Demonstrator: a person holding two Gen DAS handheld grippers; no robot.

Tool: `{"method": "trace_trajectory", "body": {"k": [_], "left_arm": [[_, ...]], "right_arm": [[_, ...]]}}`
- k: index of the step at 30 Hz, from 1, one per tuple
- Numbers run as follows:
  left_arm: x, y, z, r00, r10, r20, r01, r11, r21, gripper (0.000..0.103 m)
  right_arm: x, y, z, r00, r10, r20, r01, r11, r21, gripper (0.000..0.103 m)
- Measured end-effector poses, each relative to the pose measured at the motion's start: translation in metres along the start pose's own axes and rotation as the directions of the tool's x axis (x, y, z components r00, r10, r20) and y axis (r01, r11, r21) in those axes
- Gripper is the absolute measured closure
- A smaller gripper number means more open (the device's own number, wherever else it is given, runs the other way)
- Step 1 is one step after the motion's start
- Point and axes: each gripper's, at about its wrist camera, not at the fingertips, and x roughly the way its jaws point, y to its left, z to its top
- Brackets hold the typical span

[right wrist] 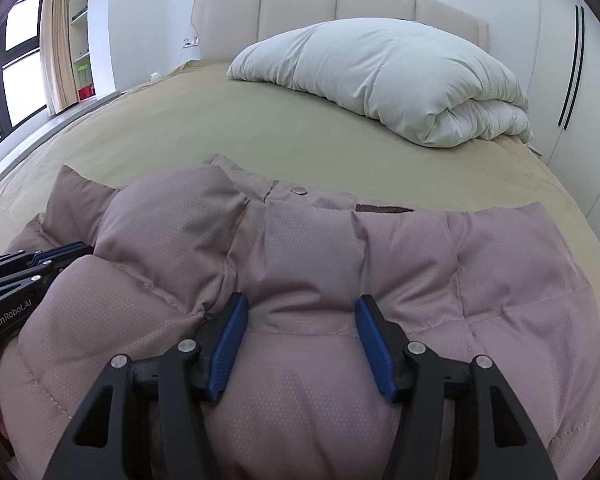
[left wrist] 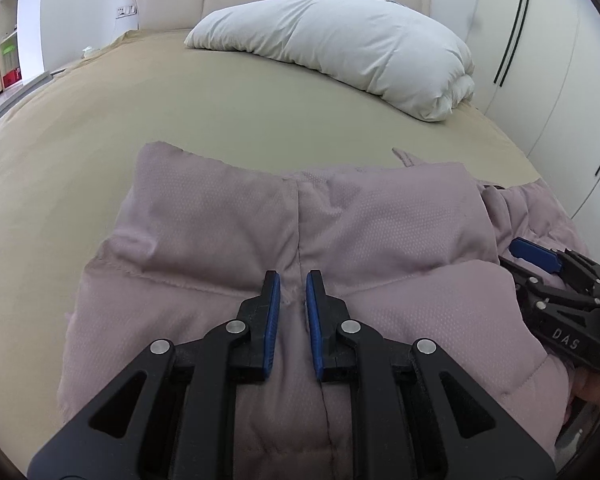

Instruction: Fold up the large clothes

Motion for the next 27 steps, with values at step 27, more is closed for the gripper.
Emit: {"method": "trace_trajectory", "body": {"k": [27], "left_arm": [[-0.042, -0.007, -0.046, 0.993, -0.108, 0.046, 0.109, 0.994, -0.003, 0.090]], "right_arm": [[-0.080, -0.023, -0.036, 0.992, -0.004, 0.126, -0.009, 0.994, 0.105, 0.026]]}}
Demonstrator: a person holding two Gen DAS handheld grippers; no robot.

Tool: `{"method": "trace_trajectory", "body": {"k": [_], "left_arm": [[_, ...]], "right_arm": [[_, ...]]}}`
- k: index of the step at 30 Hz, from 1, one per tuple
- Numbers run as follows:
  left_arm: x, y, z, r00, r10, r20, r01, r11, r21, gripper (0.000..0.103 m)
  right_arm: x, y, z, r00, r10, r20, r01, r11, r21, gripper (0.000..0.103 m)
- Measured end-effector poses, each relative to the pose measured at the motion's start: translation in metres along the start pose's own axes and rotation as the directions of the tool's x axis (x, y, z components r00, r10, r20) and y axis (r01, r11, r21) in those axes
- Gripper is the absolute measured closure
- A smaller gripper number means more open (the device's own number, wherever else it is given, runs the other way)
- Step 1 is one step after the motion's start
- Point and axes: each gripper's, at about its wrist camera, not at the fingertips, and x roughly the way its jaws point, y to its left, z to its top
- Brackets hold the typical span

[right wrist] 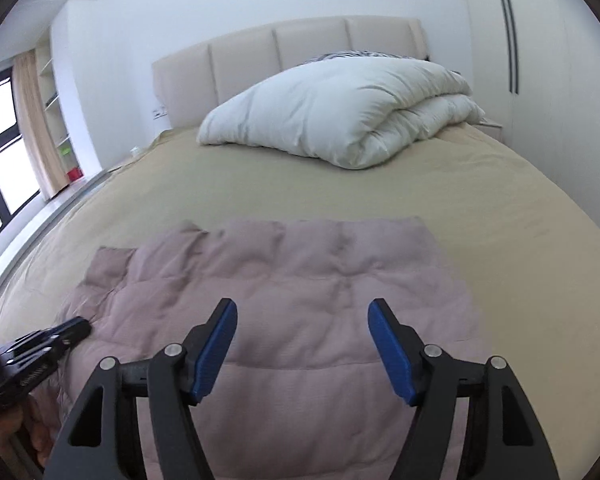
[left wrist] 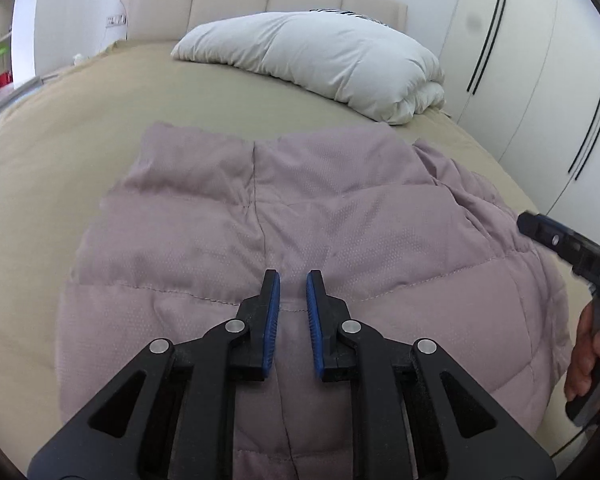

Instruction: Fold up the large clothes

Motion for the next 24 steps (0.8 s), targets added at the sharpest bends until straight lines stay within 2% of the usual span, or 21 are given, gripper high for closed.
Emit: {"method": "trace_trajectory", "body": {"k": [2, 3, 4, 7, 8, 9, 11, 12, 14, 16, 17, 19, 22, 24], "left_arm": [[0.001, 0.006, 0.000, 1.000, -0.025, -0.006, 0.025, 0.999, -0.032, 0.090], [-0.002, 0.007, 0.000, 1.000, -0.029, -0.012, 0.029, 0.999, -0.035, 0.090], [-0.006, 0.007, 0.001, 0.999, -0.032, -0.017, 0.031, 0.999, -0.033, 0.090], [-0.038, 0.012, 0.003, 0.999, -0.037, 0.024, 0.038, 0.998, -0.045, 0.089], [-0.051, 0.019, 0.002, 0.998, -0.035, 0.048, 0.038, 0.998, -0.056, 0.085], [-0.064, 0.029, 0.000, 0.997, -0.040, 0.064, 0.044, 0.996, -0.076, 0.077], [-0.084, 0.057, -0.004, 0.996, -0.049, 0.072, 0.059, 0.988, -0.141, 0.005], [-0.092, 0.073, -0.006, 0.995, -0.067, 0.079, 0.081, 0.980, -0.180, 0.000], [-0.098, 0.104, -0.012, 0.993, -0.110, 0.044, 0.118, 0.959, -0.259, 0.000], [-0.097, 0.131, -0.018, 0.985, -0.171, 0.015, 0.166, 0.928, -0.334, 0.000], [-0.096, 0.142, -0.022, 0.978, -0.210, 0.017, 0.200, 0.904, -0.378, 0.000], [-0.082, 0.160, -0.028, 0.954, -0.300, -0.012, 0.259, 0.844, -0.470, 0.000], [-0.059, 0.168, -0.034, 0.921, -0.384, -0.062, 0.302, 0.805, -0.511, 0.000], [-0.041, 0.169, -0.038, 0.905, -0.416, -0.087, 0.308, 0.784, -0.539, 0.000]], "right_arm": [[0.035, 0.028, -0.016, 0.994, -0.057, -0.094, 0.047, 0.993, -0.111, 0.019], [0.042, 0.033, -0.025, 0.994, -0.091, -0.064, 0.081, 0.987, -0.137, 0.015], [0.045, 0.032, -0.028, 0.995, -0.090, -0.052, 0.082, 0.988, -0.132, 0.014], [0.031, 0.018, -0.018, 0.997, -0.020, -0.080, 0.015, 0.998, -0.064, 0.014], [0.021, 0.012, -0.015, 0.997, 0.019, -0.075, -0.022, 0.999, -0.041, 0.014], [0.008, 0.004, -0.014, 0.997, 0.055, -0.058, -0.056, 0.998, -0.020, 0.014], [-0.019, -0.017, -0.011, 0.994, 0.106, 0.002, -0.106, 0.994, 0.020, 0.008], [-0.029, -0.030, -0.010, 0.992, 0.118, 0.038, -0.119, 0.992, 0.044, 0.000], [-0.043, -0.058, -0.009, 0.988, 0.136, 0.076, -0.142, 0.986, 0.091, 0.000], [-0.045, -0.091, -0.010, 0.989, 0.137, 0.058, -0.144, 0.977, 0.159, 0.000], [-0.043, -0.109, -0.012, 0.989, 0.142, 0.044, -0.148, 0.968, 0.203, 0.000], [-0.036, -0.142, -0.021, 0.981, 0.194, 0.002, -0.185, 0.931, 0.316, 0.000], [-0.013, -0.183, -0.039, 0.952, 0.298, -0.071, -0.230, 0.848, 0.477, 0.000], [0.001, -0.199, -0.050, 0.933, 0.346, -0.104, -0.243, 0.813, 0.529, 0.000]]}}
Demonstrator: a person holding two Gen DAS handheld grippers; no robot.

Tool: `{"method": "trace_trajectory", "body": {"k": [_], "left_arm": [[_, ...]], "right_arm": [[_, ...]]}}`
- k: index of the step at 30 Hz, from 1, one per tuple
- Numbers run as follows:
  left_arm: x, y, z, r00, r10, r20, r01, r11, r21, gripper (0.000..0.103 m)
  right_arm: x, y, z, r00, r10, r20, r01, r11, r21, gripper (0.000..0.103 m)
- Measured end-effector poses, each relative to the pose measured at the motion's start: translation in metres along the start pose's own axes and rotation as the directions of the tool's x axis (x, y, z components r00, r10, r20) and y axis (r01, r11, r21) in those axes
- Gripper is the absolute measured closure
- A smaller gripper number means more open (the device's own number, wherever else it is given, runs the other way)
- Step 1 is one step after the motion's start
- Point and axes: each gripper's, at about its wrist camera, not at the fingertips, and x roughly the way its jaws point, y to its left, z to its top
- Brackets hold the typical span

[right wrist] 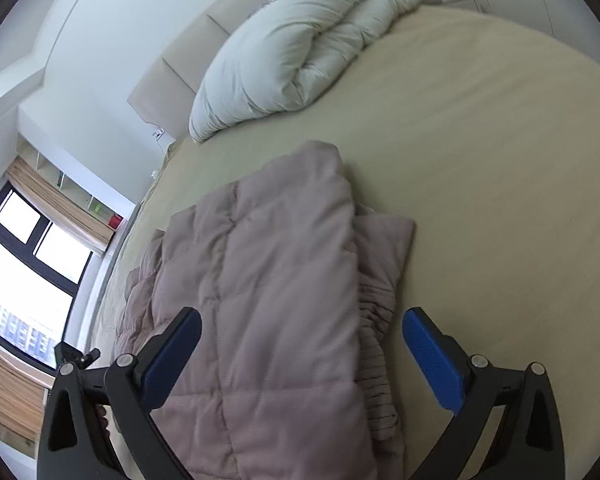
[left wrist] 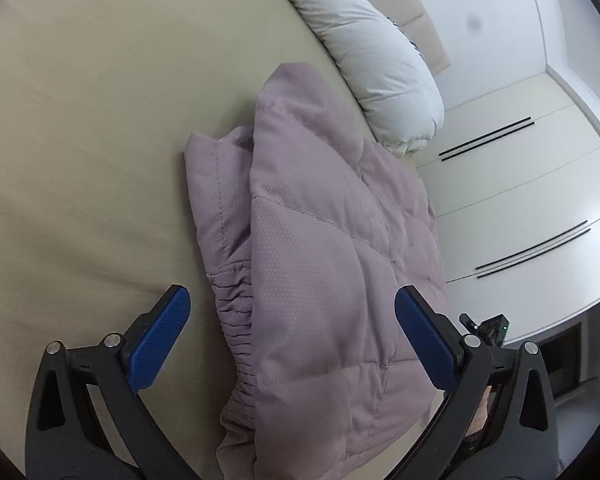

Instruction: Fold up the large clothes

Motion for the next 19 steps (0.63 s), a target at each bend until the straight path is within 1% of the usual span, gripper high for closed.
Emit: {"method": "trace_trajectory", "body": {"k": [2, 3, 5, 7, 9, 10, 11, 12, 14, 15, 17, 19], "left_arm": [[0.010, 0.008, 0.001, 0.998, -0.035, -0.048, 0.034, 0.999, -0.022, 0.000], [0.012, 0.010, 0.001, 0.998, -0.033, -0.050, 0.032, 0.999, -0.013, 0.000], [0.013, 0.010, 0.002, 0.997, -0.047, -0.058, 0.047, 0.999, -0.003, 0.000], [0.020, 0.010, 0.007, 0.995, -0.067, -0.079, 0.067, 0.998, -0.003, 0.000], [0.025, 0.013, 0.010, 0.992, -0.086, -0.096, 0.085, 0.996, -0.009, 0.003], [0.029, 0.013, 0.013, 0.990, -0.088, -0.108, 0.087, 0.996, -0.006, 0.007], [0.035, 0.013, 0.016, 0.988, -0.096, -0.125, 0.096, 0.995, -0.008, 0.016], [0.042, 0.012, 0.019, 0.985, -0.099, -0.142, 0.098, 0.995, -0.011, 0.019], [0.054, 0.012, 0.023, 0.980, -0.110, -0.164, 0.108, 0.994, -0.019, 0.030], [0.059, 0.014, 0.025, 0.979, -0.116, -0.170, 0.112, 0.993, -0.029, 0.033], [0.065, 0.013, 0.029, 0.978, -0.112, -0.173, 0.108, 0.994, -0.032, 0.043], [0.066, 0.014, 0.029, 0.978, -0.114, -0.173, 0.113, 0.993, -0.018, 0.050]], "right_arm": [[0.009, -0.014, 0.002, 0.999, 0.038, -0.038, -0.037, 0.999, 0.021, 0.000], [0.015, -0.019, 0.003, 0.997, 0.062, -0.054, -0.060, 0.998, 0.034, 0.002], [0.029, -0.026, 0.005, 0.987, 0.123, -0.100, -0.117, 0.991, 0.057, 0.009], [0.042, -0.022, 0.009, 0.978, 0.164, -0.127, -0.160, 0.986, 0.039, 0.011], [0.057, -0.011, 0.013, 0.971, 0.170, -0.167, -0.173, 0.985, -0.003, 0.012], [0.065, -0.006, 0.015, 0.968, 0.168, -0.185, -0.175, 0.984, -0.026, 0.012], [0.069, -0.003, 0.016, 0.965, 0.173, -0.198, -0.183, 0.982, -0.037, 0.012], [0.075, -0.002, 0.019, 0.959, 0.182, -0.215, -0.195, 0.980, -0.038, 0.011], [0.083, -0.003, 0.023, 0.951, 0.193, -0.241, -0.206, 0.978, -0.027, 0.011], [0.087, -0.002, 0.026, 0.949, 0.197, -0.247, -0.209, 0.978, -0.023, 0.012], [0.093, 0.001, 0.030, 0.950, 0.193, -0.245, -0.205, 0.978, -0.026, 0.015], [0.092, 0.005, 0.030, 0.954, 0.186, -0.234, -0.199, 0.979, -0.035, 0.024]]}}
